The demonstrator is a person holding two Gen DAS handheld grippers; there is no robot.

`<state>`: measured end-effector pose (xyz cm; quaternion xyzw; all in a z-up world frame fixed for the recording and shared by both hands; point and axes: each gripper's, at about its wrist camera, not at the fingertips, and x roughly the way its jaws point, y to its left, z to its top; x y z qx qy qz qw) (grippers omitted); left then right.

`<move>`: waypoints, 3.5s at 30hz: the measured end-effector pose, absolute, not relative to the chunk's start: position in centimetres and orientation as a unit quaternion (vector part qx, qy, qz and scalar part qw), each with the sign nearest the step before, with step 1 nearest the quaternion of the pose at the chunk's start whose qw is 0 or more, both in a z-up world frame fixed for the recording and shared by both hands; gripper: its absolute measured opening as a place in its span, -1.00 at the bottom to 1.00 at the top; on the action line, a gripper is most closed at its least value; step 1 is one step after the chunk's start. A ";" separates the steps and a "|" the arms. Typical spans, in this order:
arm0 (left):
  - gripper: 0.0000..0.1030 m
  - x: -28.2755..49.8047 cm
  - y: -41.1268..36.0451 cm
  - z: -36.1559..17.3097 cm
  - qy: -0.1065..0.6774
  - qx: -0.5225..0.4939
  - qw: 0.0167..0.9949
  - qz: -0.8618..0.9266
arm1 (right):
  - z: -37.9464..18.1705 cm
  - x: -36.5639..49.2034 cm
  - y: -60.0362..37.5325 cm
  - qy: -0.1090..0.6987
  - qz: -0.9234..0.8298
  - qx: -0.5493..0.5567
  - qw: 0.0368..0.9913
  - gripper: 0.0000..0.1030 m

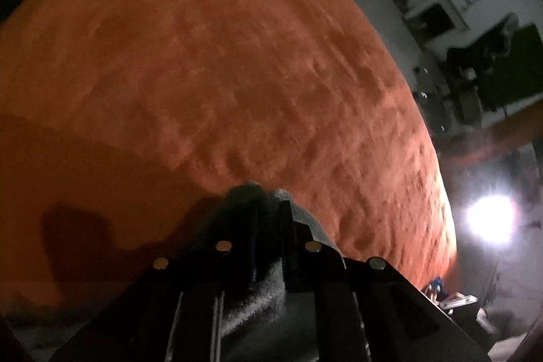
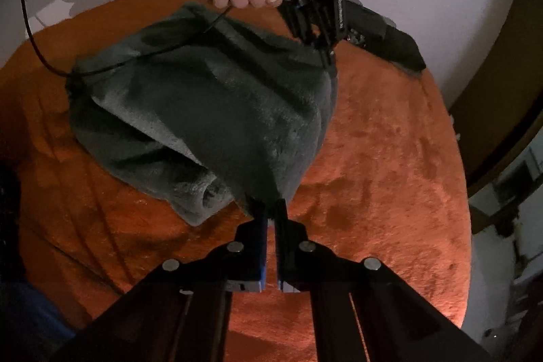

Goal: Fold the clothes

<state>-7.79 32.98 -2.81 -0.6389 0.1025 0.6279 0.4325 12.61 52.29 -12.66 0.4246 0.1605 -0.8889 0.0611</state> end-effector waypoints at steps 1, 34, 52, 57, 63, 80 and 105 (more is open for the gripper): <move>-0.64 -8.5 32.5 -2.4 0.091 -0.642 0.427 0.631 | -12.8 12.7 52.2 0.165 -0.887 0.427 0.063 -0.95; -0.42 -8.7 17.7 -1.0 0.014 -0.626 0.368 0.688 | -9.5 10.9 57.6 -0.070 -0.862 0.471 0.176 -0.02; 0.06 5.7 0.4 -5.4 -0.041 -0.623 0.309 0.718 | -9.4 -14.2 57.3 -0.024 -0.846 0.487 0.214 -0.97; 0.07 7.0 -0.5 -6.0 -0.035 -0.617 0.308 0.724 | -9.9 -15.8 59.4 -0.078 -0.835 0.509 0.194 -1.00; 0.07 1.7 -0.9 -1.9 -0.044 -0.578 0.315 0.752 | -8.4 -19.4 54.4 -0.074 -0.778 0.537 0.318 0.10; 0.00 1.7 0.2 -6.8 -0.142 -0.562 0.295 0.760 | -5.8 -27.4 46.2 -0.067 -0.773 0.543 0.323 -1.00; -0.01 2.1 3.1 -8.9 -0.152 -0.558 0.293 0.762 | -7.4 -26.4 38.1 0.061 -0.758 0.534 0.370 -0.94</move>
